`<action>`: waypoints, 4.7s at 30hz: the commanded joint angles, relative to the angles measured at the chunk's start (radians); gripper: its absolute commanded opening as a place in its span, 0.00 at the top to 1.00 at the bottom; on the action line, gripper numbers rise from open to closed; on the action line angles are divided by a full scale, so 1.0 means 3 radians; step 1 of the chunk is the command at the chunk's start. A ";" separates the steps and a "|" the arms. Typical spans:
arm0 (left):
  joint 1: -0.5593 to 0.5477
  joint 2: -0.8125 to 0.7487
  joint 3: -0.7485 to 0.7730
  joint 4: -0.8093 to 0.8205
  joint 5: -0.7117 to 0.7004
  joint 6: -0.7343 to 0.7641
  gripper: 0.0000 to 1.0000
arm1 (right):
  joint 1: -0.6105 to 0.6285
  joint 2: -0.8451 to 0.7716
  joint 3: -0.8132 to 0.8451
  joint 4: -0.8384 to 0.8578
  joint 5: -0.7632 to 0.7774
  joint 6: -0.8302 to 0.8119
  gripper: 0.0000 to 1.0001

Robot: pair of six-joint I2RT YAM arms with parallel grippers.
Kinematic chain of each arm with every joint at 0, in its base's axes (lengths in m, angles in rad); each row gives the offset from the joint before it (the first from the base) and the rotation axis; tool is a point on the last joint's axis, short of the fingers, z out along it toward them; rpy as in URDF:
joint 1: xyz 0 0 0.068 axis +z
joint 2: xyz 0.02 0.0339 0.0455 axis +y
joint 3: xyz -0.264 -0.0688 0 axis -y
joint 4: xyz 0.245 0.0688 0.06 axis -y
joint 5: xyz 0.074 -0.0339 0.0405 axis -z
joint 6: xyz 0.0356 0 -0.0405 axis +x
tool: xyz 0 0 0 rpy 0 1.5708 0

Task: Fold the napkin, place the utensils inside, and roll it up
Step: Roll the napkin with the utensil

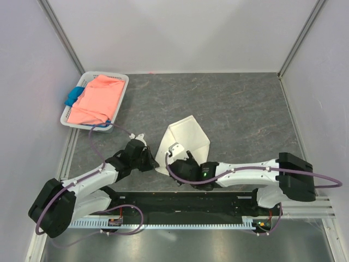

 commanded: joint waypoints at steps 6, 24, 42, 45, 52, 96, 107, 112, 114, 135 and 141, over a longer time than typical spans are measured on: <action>0.0306 0.0104 0.0382 -0.0374 0.0536 0.0190 0.98 | 0.0653 0.0772 0.0425 0.0500 0.1384 -0.0501 0.25; 0.0532 0.0221 0.0428 -0.0384 0.0915 0.0226 0.98 | 0.0736 0.1504 0.0517 0.0644 0.1824 -0.0455 0.25; 0.0588 0.0293 0.0413 -0.0241 0.1119 0.0272 0.96 | 0.0583 0.1463 0.0236 0.0971 0.1406 -0.0751 0.73; 0.0588 0.0267 0.0403 -0.0206 0.1099 0.0267 0.78 | 0.0526 0.1351 0.0180 0.1037 0.1058 -0.0905 0.83; 0.0598 0.0027 0.0255 -0.0180 0.0742 0.0175 0.27 | 0.0194 0.1095 0.0185 0.0824 0.0158 -0.1028 1.00; -0.0030 -0.0403 -0.0599 0.1967 0.0706 0.1269 0.12 | -0.2087 0.2010 0.0972 -0.0369 -0.4480 -0.1033 1.00; -0.0225 0.0017 -0.0395 0.1891 0.0486 0.1407 0.31 | -0.2153 0.2097 0.1008 -0.0364 -0.4526 -0.1017 1.00; -0.0235 0.0063 -0.0318 0.1702 0.0302 0.1377 0.55 | -0.2189 0.2092 0.1044 -0.0364 -0.4557 -0.0992 1.00; -0.0235 0.0119 -0.0288 0.1631 0.0225 0.1356 0.66 | -0.2204 0.2077 0.1059 -0.0364 -0.4583 -0.0967 1.00; -0.0194 0.0400 0.0290 0.0383 -0.0103 0.0860 0.98 | -0.2240 0.1029 0.0891 -0.0532 -0.3980 -0.1042 0.35; -0.0128 0.0518 0.0464 0.0204 0.0061 0.0824 0.98 | -0.1777 0.0095 0.0441 -0.0135 -0.2627 -0.1176 0.25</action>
